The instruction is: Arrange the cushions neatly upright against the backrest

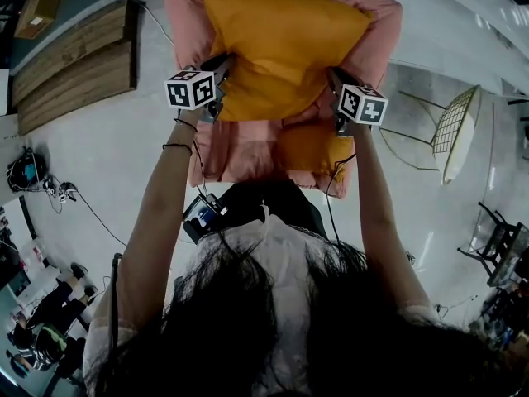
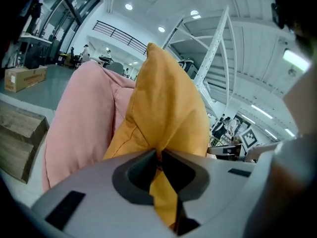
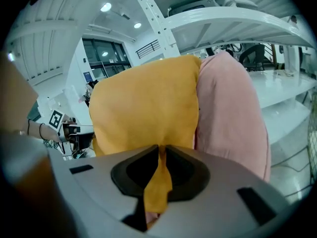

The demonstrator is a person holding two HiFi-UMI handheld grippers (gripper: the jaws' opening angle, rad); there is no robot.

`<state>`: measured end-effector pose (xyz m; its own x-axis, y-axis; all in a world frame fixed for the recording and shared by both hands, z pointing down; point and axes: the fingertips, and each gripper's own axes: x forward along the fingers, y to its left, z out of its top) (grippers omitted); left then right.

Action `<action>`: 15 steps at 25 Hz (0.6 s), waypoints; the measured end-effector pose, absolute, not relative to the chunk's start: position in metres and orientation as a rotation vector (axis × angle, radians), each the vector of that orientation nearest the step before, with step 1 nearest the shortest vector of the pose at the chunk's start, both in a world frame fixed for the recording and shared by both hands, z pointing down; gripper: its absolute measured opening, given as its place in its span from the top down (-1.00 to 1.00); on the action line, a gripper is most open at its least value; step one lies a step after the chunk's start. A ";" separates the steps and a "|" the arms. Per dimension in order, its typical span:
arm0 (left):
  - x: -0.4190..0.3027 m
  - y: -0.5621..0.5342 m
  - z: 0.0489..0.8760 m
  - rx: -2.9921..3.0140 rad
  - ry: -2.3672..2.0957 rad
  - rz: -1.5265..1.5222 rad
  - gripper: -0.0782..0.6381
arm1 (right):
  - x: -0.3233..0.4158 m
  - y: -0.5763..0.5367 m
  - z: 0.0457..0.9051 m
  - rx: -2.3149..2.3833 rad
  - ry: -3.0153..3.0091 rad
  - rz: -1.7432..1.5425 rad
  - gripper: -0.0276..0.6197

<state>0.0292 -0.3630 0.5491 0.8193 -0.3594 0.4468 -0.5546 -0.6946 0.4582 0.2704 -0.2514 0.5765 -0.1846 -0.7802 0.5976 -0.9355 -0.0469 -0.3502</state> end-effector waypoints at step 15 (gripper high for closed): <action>-0.040 -0.265 0.514 2.439 -0.558 0.357 0.64 | 0.252 -0.143 0.489 2.007 -2.053 0.909 0.80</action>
